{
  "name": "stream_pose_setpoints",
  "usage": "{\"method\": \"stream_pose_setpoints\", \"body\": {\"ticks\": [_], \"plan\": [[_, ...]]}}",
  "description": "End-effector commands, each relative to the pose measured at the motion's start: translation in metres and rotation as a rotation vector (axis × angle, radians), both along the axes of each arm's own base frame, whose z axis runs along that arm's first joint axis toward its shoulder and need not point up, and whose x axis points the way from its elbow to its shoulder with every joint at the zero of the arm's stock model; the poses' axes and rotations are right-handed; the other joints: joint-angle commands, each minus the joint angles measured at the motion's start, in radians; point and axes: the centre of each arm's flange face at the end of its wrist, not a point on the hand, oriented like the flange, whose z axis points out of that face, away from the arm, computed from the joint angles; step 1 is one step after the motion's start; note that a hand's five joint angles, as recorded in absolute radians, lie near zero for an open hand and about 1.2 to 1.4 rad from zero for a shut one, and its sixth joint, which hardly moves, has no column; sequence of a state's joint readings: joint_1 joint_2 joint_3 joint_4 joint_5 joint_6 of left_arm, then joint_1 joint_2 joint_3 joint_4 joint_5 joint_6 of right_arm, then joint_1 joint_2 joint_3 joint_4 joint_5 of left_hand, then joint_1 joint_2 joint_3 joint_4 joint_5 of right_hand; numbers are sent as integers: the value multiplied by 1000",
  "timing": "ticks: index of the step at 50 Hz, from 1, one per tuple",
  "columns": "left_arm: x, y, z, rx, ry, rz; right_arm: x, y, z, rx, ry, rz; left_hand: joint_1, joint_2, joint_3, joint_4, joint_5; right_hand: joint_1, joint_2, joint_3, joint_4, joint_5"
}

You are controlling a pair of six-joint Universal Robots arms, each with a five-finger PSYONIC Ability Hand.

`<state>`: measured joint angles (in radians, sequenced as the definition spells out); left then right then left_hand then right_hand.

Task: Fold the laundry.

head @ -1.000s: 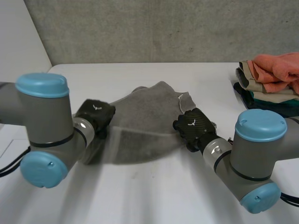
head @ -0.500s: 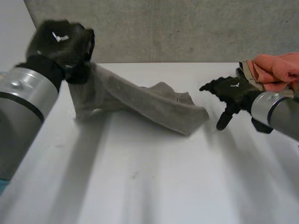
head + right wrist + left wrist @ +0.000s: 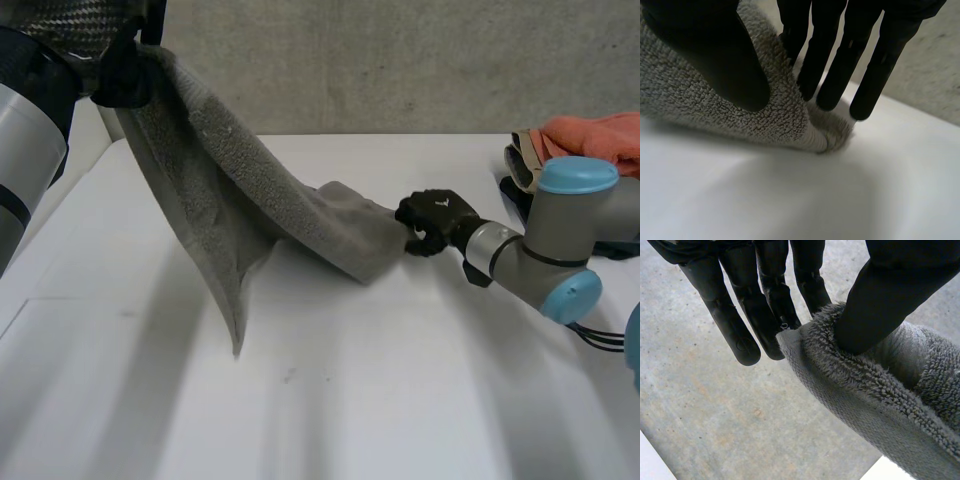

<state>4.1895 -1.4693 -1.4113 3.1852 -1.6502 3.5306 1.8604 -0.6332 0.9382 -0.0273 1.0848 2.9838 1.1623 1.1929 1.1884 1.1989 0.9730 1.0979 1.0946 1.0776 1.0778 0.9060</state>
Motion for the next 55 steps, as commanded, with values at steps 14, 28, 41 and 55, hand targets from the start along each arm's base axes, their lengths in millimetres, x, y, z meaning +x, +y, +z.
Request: {"method": "stream_pose_setpoints", "body": {"ticks": [14, 28, 41, 55], "plan": [[44, -52, -11, 13, -14, 196, -77, 60, 235, -590, 239, -174, 234, 203, 208, 197, 249, 298, 302, 319, 318, 316], [38, -115, -129, 339, -163, 102, -78, 78, 185, -350, 498, -82, 234, 203, 208, 197, 249, 298, 302, 319, 318, 316], [11, -212, -38, -201, 1, 146, -52, -13, 207, -793, 364, -439, 234, 203, 208, 197, 249, 298, 302, 319, 318, 316], [14, -200, -9, -402, 114, 203, -32, 18, 237, -955, 141, -450, 234, 203, 208, 197, 249, 298, 302, 319, 318, 316]]}}
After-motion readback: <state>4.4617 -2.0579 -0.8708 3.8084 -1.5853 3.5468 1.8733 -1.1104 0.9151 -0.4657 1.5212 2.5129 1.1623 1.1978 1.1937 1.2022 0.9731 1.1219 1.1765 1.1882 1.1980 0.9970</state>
